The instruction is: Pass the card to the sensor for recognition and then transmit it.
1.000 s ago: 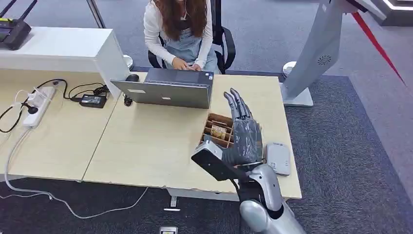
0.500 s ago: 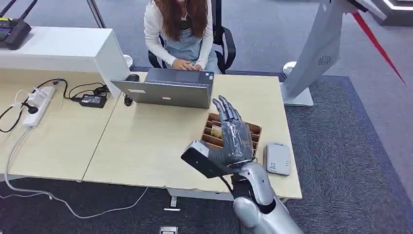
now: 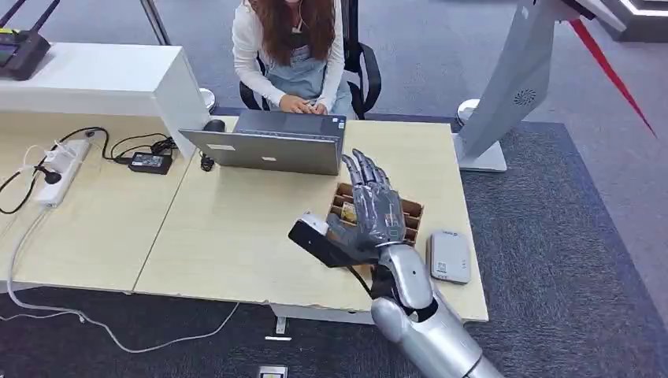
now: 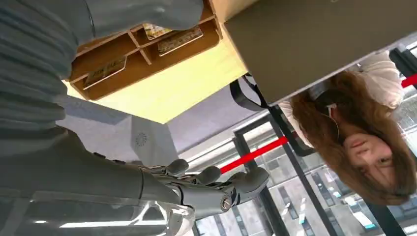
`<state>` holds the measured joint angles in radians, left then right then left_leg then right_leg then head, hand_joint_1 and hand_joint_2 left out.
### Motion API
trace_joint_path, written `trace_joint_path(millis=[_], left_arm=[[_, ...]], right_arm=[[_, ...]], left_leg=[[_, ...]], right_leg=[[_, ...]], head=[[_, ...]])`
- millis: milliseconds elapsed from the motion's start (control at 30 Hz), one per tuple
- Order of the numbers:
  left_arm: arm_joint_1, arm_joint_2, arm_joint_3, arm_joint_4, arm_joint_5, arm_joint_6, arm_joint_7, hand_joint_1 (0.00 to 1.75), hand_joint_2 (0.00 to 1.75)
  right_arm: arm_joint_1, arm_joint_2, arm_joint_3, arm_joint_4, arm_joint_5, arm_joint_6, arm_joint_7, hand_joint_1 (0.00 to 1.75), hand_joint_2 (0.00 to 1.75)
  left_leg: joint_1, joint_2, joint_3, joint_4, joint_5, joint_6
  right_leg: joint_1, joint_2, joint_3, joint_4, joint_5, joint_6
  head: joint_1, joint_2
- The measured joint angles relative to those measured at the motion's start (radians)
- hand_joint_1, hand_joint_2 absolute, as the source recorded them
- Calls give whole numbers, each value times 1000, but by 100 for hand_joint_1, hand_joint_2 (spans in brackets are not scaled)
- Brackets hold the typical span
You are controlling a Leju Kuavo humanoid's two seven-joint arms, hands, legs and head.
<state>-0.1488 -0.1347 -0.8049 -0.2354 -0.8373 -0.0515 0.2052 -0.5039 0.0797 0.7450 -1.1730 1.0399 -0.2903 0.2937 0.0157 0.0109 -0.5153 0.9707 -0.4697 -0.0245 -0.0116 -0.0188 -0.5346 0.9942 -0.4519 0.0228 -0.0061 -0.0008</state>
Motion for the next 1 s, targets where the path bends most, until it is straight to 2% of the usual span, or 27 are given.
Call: trace_joint_path(millis=[33,100,233,267,300,333,400,500,733,1000], left_arm=[[0,0,0,0,0,0,0,0,0],[0,0,0,0,-1,-1,0,0,0],[-1,1,0,0,-2,-2,0,0,0],[-1,1,0,0,-2,-2,0,0,0],[-1,1,0,0,-2,-2,0,0,0],[-1,1,0,0,-2,-2,0,0,0],[-1,1,0,0,-1,-2,0,0,0],[-1,2,0,0,0,-2,0,0,0],[-1,5,1,0,2,-2,2,0,0],[-1,8,2,0,0,-3,2,0,0]], right_arm=[[-2,0,0,7,1,0,0,141,175],[-6,2,1,21,10,-1,7,134,175],[-16,2,-3,38,28,-11,24,134,175],[-19,1,-3,42,31,-11,29,86,175],[-22,0,-3,47,32,-11,29,51,175],[-25,0,-3,52,32,-11,30,47,175],[-26,-2,-4,59,37,-11,32,56,175],[-26,-4,-10,63,44,-8,42,91,175],[-25,-19,-34,62,72,17,65,79,175],[-19,-32,-53,46,78,33,77,79,175]], left_leg=[[0,0,0,0,0,0],[0,0,0,0,0,0],[0,0,0,0,0,0],[0,0,0,0,0,0],[0,0,0,0,0,0],[0,0,0,0,0,0],[0,0,0,0,0,0],[0,0,0,0,0,0],[0,0,0,0,0,0],[0,0,1,0,0,0]], right_leg=[[0,0,0,0,0,0],[0,0,0,0,0,0],[0,0,0,0,0,0],[0,0,0,0,0,0],[0,0,0,0,0,0],[0,0,0,0,0,0],[0,0,0,0,0,0],[0,0,0,0,0,0],[0,0,0,0,0,0],[0,0,0,0,0,0]], head=[[0,0],[0,0],[0,0],[0,0],[0,0],[0,0],[0,0],[0,0],[0,0],[0,0]])
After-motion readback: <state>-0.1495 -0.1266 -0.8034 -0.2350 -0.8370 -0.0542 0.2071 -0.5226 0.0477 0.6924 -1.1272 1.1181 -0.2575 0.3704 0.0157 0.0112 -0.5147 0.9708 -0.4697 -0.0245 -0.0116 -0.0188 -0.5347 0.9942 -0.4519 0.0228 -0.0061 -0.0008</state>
